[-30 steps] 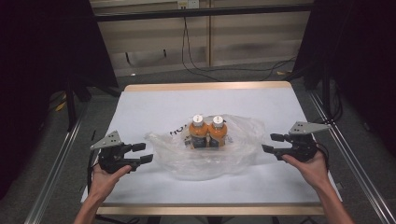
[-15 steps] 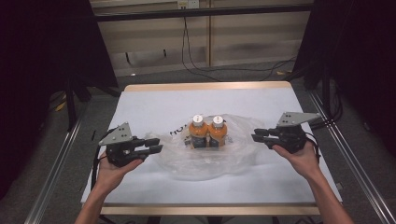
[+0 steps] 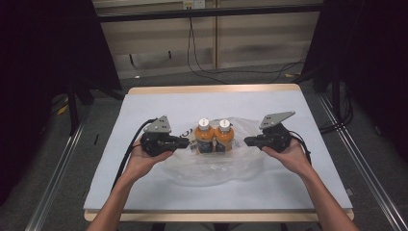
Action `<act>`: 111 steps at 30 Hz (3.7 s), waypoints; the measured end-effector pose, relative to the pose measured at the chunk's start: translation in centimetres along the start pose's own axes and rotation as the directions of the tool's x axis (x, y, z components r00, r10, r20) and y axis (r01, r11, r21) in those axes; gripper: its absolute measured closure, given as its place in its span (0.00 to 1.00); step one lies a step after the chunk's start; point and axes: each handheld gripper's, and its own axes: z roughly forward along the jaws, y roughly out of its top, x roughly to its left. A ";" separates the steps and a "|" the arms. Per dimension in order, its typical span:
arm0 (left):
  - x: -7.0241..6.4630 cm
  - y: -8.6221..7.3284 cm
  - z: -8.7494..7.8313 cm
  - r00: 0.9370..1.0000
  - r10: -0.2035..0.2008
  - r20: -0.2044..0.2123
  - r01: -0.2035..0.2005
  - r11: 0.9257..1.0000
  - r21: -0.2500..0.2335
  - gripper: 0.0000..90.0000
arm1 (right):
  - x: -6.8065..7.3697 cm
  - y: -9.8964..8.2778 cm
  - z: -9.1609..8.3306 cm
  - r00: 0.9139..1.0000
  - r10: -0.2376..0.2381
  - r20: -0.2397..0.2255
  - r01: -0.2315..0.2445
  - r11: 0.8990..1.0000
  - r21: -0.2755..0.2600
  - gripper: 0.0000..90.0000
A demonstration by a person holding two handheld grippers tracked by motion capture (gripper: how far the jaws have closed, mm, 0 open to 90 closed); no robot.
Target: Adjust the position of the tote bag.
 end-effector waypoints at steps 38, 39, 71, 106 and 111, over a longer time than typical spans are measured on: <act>1.4 -3.6 7.7 1.000 0.024 0.007 -0.025 0.944 0.330 0.96 | -1.9 -1.4 6.6 0.997 -0.070 0.018 0.062 0.954 0.293 1.00; 1.4 -3.5 7.6 0.999 0.042 0.006 -0.042 0.938 0.343 0.96 | -1.8 -1.4 6.6 0.997 -0.074 0.021 0.065 0.952 0.299 1.00; 4.4 -5.5 4.5 0.985 0.085 -0.151 -0.009 0.894 0.447 1.00 | -4.0 -2.9 4.3 0.965 -0.207 0.159 0.123 0.898 0.422 1.00; 5.1 -6.8 2.7 0.981 0.124 -0.146 -0.043 0.885 0.463 1.00 | -5.6 -4.4 2.2 0.971 -0.166 0.170 0.077 0.897 0.436 1.00; 4.8 -6.8 2.7 0.981 0.128 -0.149 -0.044 0.883 0.467 1.00 | -5.7 -5.1 1.6 0.973 -0.143 0.180 0.057 0.908 0.414 1.00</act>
